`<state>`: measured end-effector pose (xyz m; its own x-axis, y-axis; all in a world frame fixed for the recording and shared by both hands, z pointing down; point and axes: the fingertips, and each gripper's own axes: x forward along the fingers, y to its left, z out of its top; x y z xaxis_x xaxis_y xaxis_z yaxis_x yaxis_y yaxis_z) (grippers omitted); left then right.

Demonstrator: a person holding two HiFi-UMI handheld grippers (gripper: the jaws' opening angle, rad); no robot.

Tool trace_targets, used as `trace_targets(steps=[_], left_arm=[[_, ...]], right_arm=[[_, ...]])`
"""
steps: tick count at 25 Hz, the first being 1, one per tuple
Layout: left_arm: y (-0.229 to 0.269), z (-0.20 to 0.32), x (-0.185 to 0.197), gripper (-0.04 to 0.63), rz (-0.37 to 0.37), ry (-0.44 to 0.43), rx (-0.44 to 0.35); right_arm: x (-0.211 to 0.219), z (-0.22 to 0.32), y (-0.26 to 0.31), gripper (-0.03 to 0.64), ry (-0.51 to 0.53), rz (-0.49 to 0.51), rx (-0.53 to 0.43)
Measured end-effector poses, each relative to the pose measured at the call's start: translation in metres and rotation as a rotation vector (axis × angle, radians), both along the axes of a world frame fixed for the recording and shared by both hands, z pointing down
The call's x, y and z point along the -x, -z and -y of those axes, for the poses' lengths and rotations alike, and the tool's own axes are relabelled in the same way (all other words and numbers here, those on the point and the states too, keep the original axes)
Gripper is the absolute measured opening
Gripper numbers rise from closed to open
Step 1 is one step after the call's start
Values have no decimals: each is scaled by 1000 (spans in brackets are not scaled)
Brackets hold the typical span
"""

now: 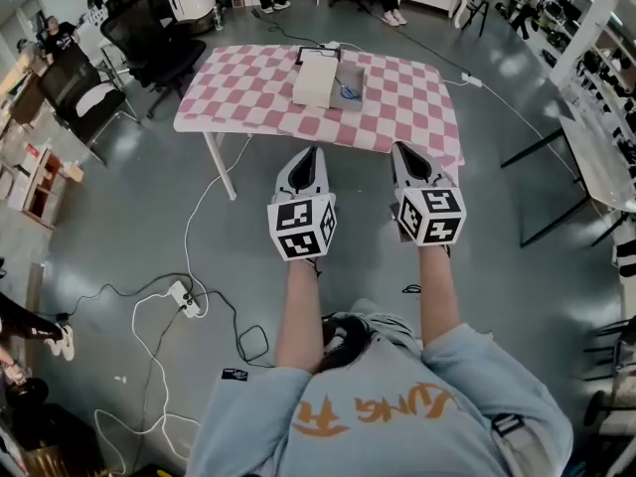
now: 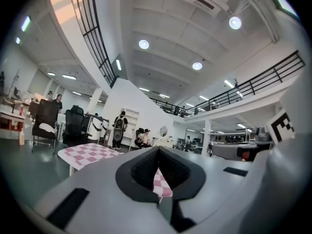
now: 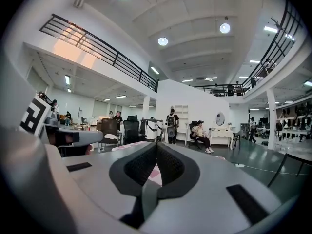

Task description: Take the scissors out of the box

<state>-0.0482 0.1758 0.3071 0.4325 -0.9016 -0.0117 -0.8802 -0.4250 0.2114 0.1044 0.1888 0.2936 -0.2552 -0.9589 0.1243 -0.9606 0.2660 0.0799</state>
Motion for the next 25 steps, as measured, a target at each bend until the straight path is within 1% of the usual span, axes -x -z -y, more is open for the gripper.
trace_targets(steps=[2, 5, 9, 14, 16, 18, 21, 25], left_arm=[[0, 1, 7, 20, -7, 20, 9], [3, 2, 5, 20, 5, 6, -1], [4, 0, 11, 20, 4, 8, 7], [14, -4, 4, 20, 4, -26, -18], [14, -3, 11, 20, -5, -15, -8], [11, 1, 20, 20, -18, 5, 19], [8, 6, 27, 20, -20, 30, 45], [13, 11, 32, 20, -19, 33, 26]], right_arm=[[4, 2, 1, -3, 5, -8, -3], [14, 7, -1, -3, 20, -34, 2], [29, 6, 6, -3, 50, -59, -13], [36, 11, 15, -3, 51, -55, -21], [46, 10, 20, -3, 74, -63, -32], [56, 11, 28, -2, 97, -81, -50], [60, 13, 31, -3, 107, -100, -58], [57, 18, 34, -3, 102, -85, -64]])
